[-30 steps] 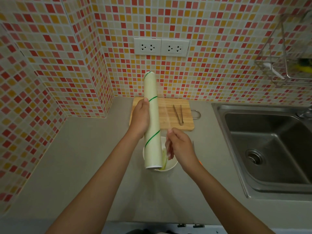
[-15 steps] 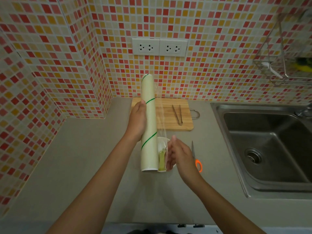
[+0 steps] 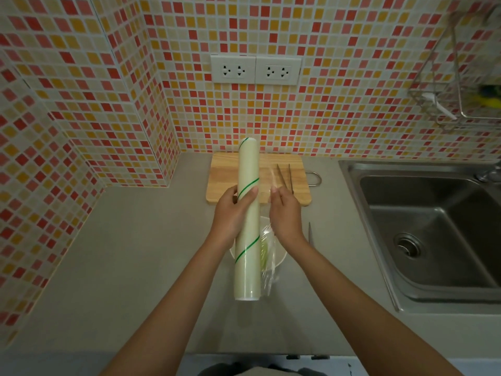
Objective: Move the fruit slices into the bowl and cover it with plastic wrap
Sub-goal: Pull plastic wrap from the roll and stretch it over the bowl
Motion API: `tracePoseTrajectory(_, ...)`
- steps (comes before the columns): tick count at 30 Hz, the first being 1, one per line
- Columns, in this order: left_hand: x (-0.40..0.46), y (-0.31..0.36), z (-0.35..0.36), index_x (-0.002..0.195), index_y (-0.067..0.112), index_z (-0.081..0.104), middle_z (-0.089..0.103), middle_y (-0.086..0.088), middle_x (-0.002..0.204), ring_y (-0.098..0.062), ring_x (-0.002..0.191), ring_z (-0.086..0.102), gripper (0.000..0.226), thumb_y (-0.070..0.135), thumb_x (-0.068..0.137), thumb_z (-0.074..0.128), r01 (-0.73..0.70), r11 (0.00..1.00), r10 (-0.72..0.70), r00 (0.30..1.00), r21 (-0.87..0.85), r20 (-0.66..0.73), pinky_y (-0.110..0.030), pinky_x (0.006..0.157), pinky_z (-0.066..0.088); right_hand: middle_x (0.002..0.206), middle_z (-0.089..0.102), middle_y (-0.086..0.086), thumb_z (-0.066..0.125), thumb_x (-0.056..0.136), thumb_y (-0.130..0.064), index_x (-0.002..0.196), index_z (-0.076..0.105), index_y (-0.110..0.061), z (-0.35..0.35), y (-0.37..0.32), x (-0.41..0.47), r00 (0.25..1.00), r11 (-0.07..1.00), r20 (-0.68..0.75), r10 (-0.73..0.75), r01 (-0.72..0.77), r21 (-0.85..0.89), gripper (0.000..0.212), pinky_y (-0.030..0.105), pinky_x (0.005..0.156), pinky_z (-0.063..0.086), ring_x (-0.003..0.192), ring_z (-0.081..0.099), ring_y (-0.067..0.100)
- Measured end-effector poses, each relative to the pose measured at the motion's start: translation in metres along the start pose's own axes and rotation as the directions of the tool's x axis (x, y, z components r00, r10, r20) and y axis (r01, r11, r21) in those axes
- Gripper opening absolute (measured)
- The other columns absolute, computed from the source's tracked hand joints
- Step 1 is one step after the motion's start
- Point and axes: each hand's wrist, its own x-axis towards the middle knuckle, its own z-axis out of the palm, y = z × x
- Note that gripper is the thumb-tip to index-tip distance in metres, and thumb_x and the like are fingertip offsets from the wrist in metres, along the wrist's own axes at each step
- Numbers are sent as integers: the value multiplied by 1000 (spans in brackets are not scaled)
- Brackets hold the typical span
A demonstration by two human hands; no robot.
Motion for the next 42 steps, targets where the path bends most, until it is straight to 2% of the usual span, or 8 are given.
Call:
tracePoseTrajectory(7,-1,-20,-7,98,8,61,67,-7,66,-19,51,64,49,55,85,59,214,973,-211,977,-90,37,-29,48,52,56,41,-7,42,101,-20,71,50,-9,1,15,-8,1000,999,-20,-23,23,-34,33,11,53,35,54,39,4)
tracePoseTrajectory(17,1,-29,-12,87,5,64,68,-10,66,-17,49,64,50,53,92,50,210,971,-211,977,-115,4,-27,46,53,57,44,-7,42,101,-20,72,53,-9,-10,30,-9,995,997,-84,60,-63,-37,33,11,52,33,56,43,5)
tracePoseTrajectory(22,-2,-32,-14,92,8,65,65,-7,75,-15,58,66,34,32,73,81,204,974,-193,976,-100,105,-28,55,57,57,45,-8,43,100,-21,72,54,-9,-14,35,-11,996,998,-80,43,-47,-48,32,11,51,33,55,43,4)
tracePoseTrajectory(29,2,-36,-23,107,-1,62,69,-11,81,-20,63,64,39,34,89,59,293,932,-289,956,-215,49,-35,55,57,59,48,-10,46,99,-18,71,56,-12,-22,40,-8,993,998,-109,43,-47,-33,31,7,54,37,56,45,1)
tracePoseTrajectory(33,1,-39,-26,100,10,63,68,-6,82,-10,58,68,47,35,66,85,233,971,-229,970,-55,80,-29,55,57,64,55,-7,47,98,-20,72,60,-13,-24,45,-9,993,998,-111,43,-46,-30,30,5,56,37,58,48,1)
tracePoseTrajectory(37,6,-42,-34,110,6,65,72,-12,94,-21,70,69,39,25,78,75,231,972,-229,973,-49,31,-39,66,61,56,48,-10,47,98,-24,69,59,-22,-27,52,-9,988,997,-137,75,-76,-2,32,17,56,38,52,43,5)
tracePoseTrajectory(40,7,-44,-37,109,-2,63,71,-11,83,-20,61,65,39,29,86,59,320,933,-315,947,-166,58,-32,58,56,54,46,-13,47,98,-29,69,61,-23,-32,58,-8,985,993,-129,113,-114,-2,32,23,57,36,50,41,1)
tracePoseTrajectory(42,6,-47,-37,101,3,64,67,-7,74,-17,55,65,41,37,80,71,311,945,-307,950,-99,56,-29,54,54,56,49,-12,48,98,-28,71,62,-19,-33,59,-7,986,994,-124,108,-109,-1,32,22,58,35,52,42,1)
